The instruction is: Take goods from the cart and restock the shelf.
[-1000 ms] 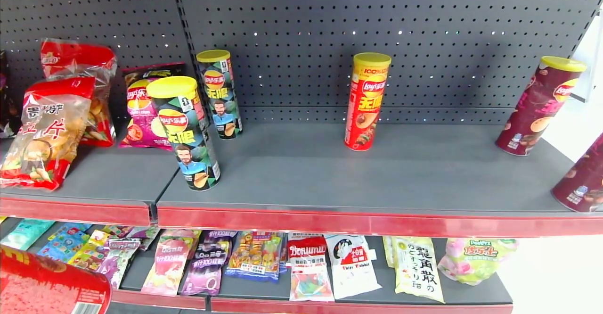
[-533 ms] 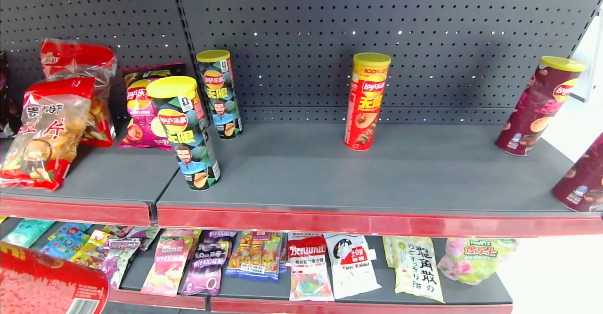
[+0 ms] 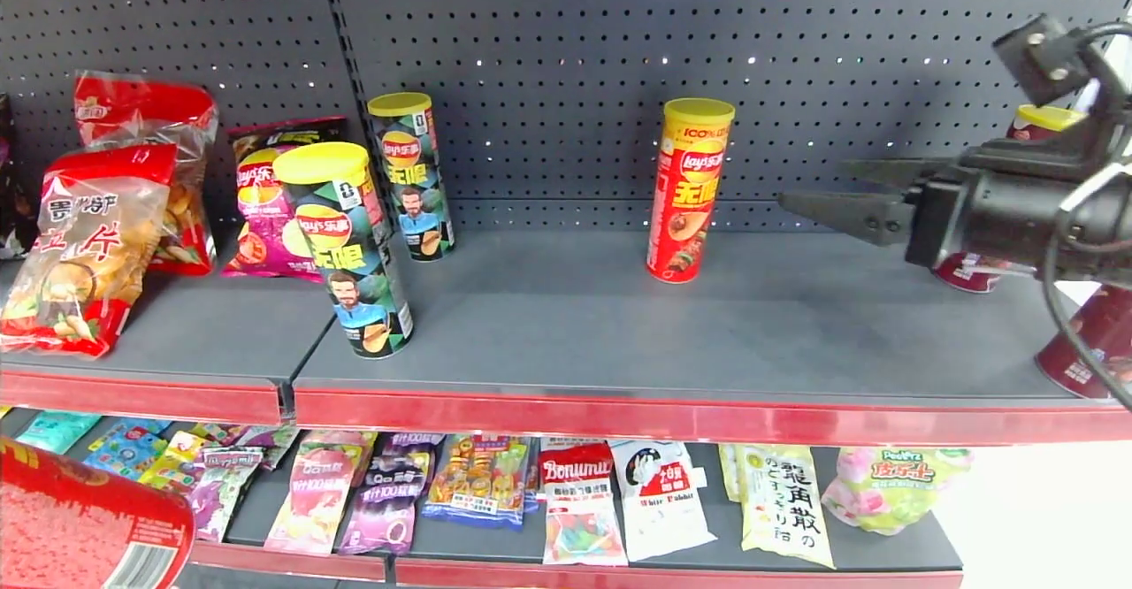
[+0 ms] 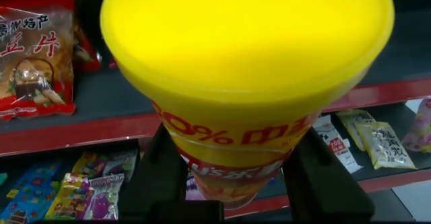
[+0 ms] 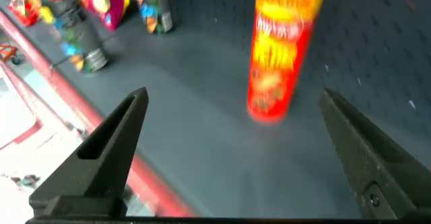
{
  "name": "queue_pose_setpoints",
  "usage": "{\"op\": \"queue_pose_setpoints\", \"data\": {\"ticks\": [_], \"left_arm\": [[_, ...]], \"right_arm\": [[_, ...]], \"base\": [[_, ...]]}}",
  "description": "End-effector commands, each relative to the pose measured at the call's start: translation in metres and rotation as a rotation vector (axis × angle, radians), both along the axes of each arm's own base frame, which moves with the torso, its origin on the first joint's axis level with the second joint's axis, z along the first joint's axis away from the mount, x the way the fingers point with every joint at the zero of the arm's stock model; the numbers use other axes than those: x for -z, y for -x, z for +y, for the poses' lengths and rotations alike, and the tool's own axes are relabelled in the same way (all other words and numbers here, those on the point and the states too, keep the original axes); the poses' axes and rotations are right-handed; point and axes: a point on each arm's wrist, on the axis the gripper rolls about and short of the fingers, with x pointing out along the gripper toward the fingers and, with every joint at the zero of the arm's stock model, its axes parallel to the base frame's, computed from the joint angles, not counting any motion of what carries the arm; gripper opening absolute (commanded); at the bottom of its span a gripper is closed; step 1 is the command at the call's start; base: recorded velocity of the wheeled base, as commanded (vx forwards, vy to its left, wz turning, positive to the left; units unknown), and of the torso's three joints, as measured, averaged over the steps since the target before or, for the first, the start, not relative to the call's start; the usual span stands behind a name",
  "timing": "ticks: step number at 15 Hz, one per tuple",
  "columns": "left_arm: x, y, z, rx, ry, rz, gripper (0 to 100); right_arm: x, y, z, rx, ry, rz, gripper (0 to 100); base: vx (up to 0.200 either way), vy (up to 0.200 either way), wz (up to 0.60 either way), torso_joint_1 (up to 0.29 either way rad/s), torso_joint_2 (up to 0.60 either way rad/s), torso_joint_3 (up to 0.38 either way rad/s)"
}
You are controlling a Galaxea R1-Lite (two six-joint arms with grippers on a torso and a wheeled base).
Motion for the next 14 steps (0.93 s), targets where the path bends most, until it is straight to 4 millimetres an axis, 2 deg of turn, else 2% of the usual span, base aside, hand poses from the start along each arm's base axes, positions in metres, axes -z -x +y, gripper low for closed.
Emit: {"op": "queue_pose_setpoints", "data": {"ticks": [1,7,14], "left_arm": [[-0.002,-0.002,0.000,0.001,0.001,0.006,0],[-0.010,-0.007,0.001,0.001,0.002,0.009,0],[-0.010,-0.008,0.001,0.001,0.003,0.015,0]], "right_arm": [[0.034,-0.066,0.023,-0.020,0.010,0.023,100],[0.041,-0.112,0.037,-0.022,0.005,0.003,100],[0.051,-0.134,0.043,-0.015,0.008,0.010,100]], "base": [[0.000,0.000,0.00,0.000,0.00,0.000],[0.000,0.000,0.00,0.000,0.00,0.000],[0.000,0.000,0.00,0.000,0.00,0.000]]}}
